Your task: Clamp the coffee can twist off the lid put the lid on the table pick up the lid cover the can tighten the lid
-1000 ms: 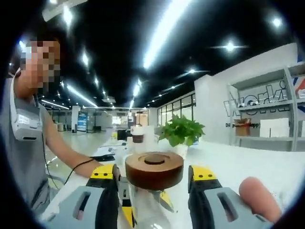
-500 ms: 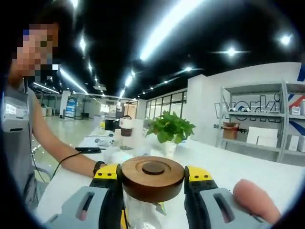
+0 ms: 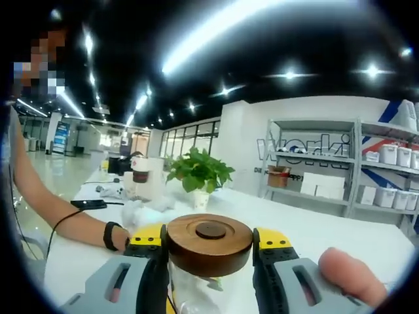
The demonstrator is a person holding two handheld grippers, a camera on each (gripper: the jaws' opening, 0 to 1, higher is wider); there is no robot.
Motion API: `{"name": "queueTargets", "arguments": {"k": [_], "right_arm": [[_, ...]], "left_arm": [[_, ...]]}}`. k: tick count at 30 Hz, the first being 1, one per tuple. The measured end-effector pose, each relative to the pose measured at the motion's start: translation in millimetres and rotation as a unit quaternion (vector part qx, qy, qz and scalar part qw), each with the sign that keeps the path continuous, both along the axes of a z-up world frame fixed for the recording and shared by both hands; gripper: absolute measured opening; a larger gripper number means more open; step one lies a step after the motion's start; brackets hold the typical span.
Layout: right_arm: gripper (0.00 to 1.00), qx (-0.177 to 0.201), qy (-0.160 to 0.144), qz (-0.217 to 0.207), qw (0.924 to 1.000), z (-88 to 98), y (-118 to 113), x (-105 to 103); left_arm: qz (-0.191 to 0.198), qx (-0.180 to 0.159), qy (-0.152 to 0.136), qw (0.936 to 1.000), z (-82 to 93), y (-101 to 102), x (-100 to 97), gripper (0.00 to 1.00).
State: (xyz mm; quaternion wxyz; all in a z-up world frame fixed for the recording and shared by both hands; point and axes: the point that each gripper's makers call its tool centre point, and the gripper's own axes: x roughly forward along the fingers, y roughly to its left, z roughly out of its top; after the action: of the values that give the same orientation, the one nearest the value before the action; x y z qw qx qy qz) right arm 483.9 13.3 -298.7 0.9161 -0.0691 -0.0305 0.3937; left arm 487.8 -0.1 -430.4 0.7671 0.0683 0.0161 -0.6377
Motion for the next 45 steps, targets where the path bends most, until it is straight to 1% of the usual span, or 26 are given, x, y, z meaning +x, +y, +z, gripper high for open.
{"name": "queueTargets", "arguments": {"k": [5,11,15,21,24,26,28,32,35,41,45], "right_arm": [[0.46,0.012,-0.003,-0.034,0.9994,0.0,-1.6,0.6],[0.45,0.017,-0.001,-0.077,0.9969,0.2,-2.1,2.8],[0.45,0.012,0.003,-0.109,0.9939,0.0,-1.7,3.5],[0.45,0.011,0.004,-0.158,0.9874,-0.5,-1.1,4.3],[0.45,0.013,0.004,-0.175,0.9845,-0.6,-0.7,4.7],[0.45,0.016,0.008,-0.189,0.9817,-1.0,-0.5,5.1],[0.45,0.014,0.006,-0.208,0.978,-0.7,-0.4,5.7],[0.44,0.018,0.006,-0.229,0.9733,-1.0,0.6,7.6],[0.44,0.01,0.003,-0.251,0.968,-0.5,1.4,7.7],[0.43,0.017,-0.004,-0.293,0.9559,-1.1,-0.7,4.6],[0.43,0.026,-0.012,-0.323,0.946,-1.0,-3.1,3.2]], "left_arm": [[0.001,0.001,-0.001,1.0,-0.3,0.5,0.1,0.43],[0.003,0.002,0.001,1.0,-0.6,1.8,0.8,0.43],[0.002,0.003,0.003,1.0,-0.8,2.4,1.5,0.43],[0.008,0.006,0.002,1.0,-1.2,4.4,3.1,0.42],[0.012,0.007,0.0,0.9999,-1.4,6.1,3.5,0.42],[0.014,0.008,0.0,0.9999,-1.5,6.8,3.8,0.42],[0.016,0.008,0.001,0.9998,-1.6,7.3,4.3,0.42],[0.025,0.008,0.001,0.9996,-1.7,9.8,5.6,0.42],[0.027,0.008,0.003,0.9996,-1.7,10.3,6.8,0.41],[0.028,0.01,0.003,0.9996,-2.1,10.3,6.0,0.41],[0.03,0.012,0.0,0.9995,-2.5,9.8,4.8,0.41]]}}
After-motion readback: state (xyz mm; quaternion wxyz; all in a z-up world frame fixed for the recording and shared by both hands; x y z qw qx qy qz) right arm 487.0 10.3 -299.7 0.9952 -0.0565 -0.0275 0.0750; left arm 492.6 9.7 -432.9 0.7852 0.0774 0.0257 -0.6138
